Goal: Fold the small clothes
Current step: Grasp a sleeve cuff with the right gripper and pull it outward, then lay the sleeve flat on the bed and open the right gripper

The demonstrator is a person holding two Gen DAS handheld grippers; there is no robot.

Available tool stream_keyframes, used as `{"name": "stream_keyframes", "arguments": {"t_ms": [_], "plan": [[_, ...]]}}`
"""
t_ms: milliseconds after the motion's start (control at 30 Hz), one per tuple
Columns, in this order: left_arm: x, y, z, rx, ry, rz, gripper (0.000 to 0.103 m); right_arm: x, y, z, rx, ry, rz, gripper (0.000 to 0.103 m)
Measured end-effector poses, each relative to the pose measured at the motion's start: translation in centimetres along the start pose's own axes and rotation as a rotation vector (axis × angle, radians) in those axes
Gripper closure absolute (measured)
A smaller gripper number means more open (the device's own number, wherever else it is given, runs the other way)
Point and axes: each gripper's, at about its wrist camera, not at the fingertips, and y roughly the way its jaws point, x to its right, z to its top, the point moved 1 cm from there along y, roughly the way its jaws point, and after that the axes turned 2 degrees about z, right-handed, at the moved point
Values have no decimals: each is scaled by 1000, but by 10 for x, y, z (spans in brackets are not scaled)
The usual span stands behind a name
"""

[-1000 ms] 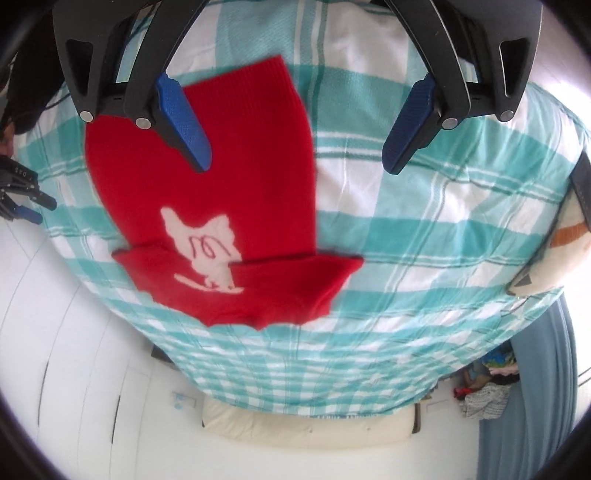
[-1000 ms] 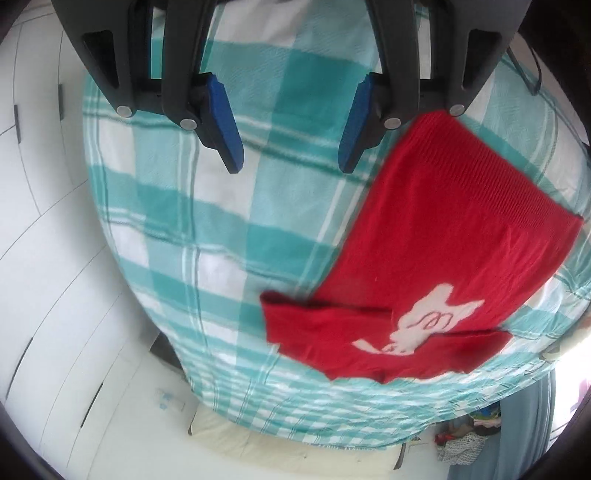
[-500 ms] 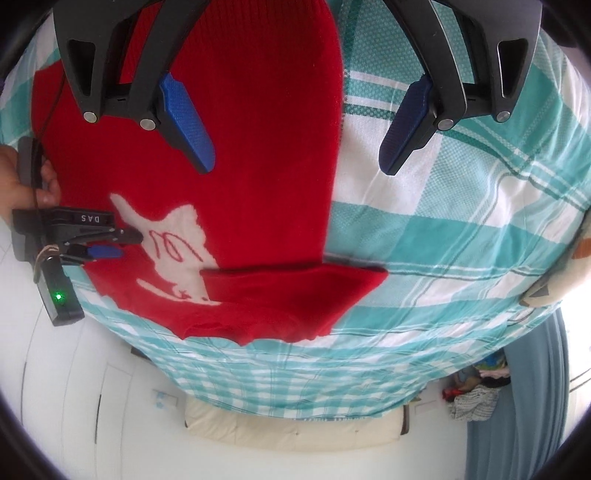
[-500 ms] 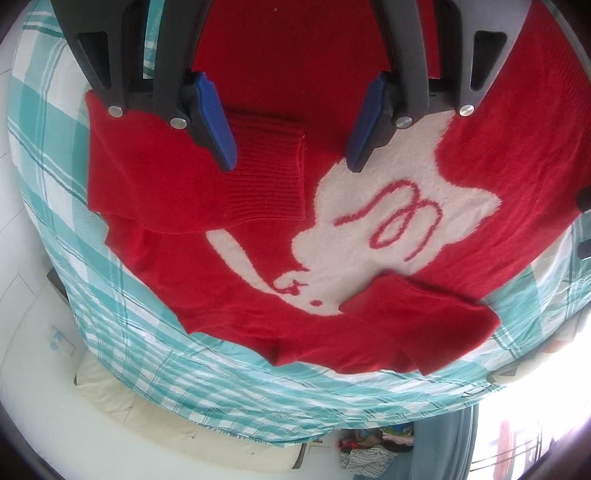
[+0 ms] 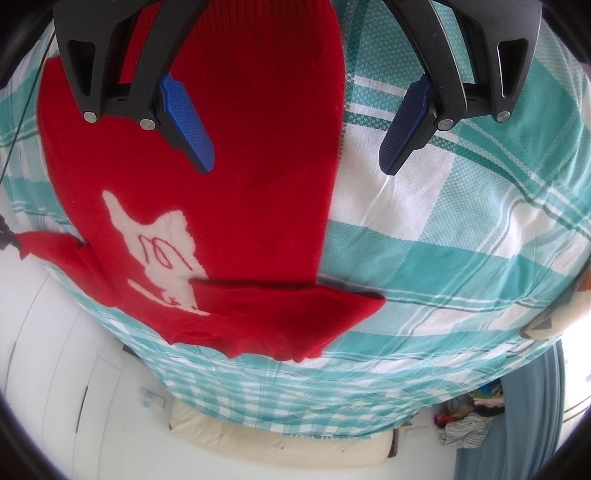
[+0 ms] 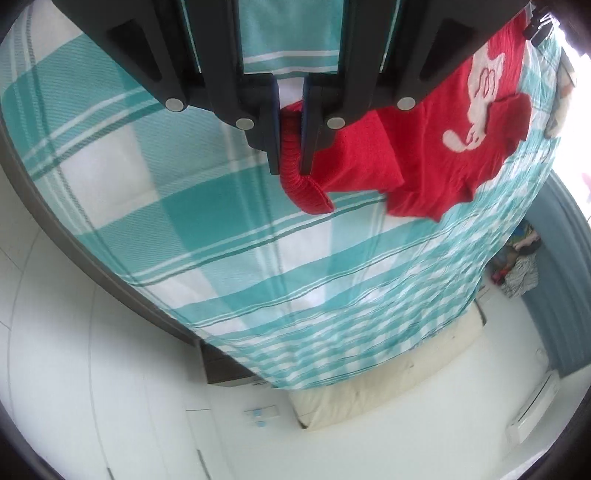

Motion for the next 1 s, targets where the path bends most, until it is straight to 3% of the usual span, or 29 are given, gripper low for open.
{"name": "stream_keyframes", "arguments": {"t_ms": [167, 233, 267, 367, 600, 867, 1000], "plan": [[-3, 5, -3, -13, -14, 4, 11, 69, -6, -18, 47, 136, -96, 95], [-3, 8, -4, -21, -15, 9, 11, 86, -3, -22, 11, 199, -109, 95], [-2, 8, -4, -23, -14, 10, 11, 90, -6, -20, 26, 222, -96, 95], [-2, 9, -5, -22, -6, 15, 11, 91, -16, -16, 42, 155, -194, 95], [-2, 15, -5, -49, 6, 22, 11, 115, -5, -28, -51, 199, -308, 96], [2, 17, -9, -58, 45, 40, 11, 113, -1, -31, -60, 167, -366, 97], [4, 15, -11, -58, 71, 58, 11, 114, -7, -31, -54, 151, -370, 91]]}}
